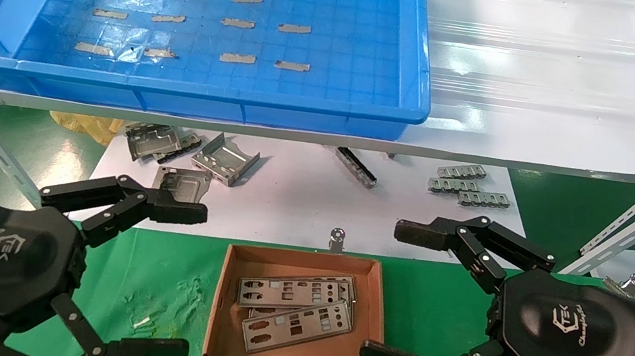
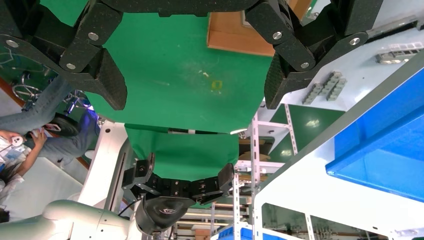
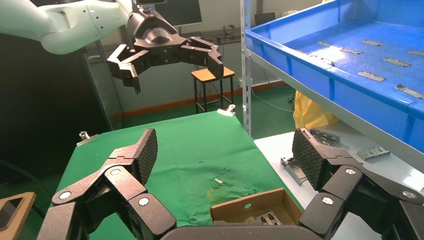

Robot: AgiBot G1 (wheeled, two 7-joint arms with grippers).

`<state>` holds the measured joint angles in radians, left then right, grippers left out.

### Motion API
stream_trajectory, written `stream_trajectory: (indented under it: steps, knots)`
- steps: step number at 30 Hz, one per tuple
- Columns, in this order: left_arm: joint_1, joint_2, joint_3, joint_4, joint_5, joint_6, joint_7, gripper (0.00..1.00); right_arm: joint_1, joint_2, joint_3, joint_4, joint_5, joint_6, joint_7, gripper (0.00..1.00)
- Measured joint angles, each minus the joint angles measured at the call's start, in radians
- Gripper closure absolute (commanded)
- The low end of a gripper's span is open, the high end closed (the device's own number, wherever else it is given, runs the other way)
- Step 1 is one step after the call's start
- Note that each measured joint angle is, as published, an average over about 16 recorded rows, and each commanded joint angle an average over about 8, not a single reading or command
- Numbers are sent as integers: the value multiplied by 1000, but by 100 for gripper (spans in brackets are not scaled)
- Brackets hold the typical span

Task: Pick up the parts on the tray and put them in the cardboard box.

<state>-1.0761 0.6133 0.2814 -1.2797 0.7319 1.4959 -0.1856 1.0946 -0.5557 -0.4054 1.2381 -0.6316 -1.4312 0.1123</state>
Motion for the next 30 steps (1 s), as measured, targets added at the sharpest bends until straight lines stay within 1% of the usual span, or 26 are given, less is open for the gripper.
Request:
stream_trajectory:
  steps: [30]
  knots:
    - [0, 0, 0, 0, 0, 0, 0, 0, 0, 0, 0, 0, 0, 0, 0, 0]
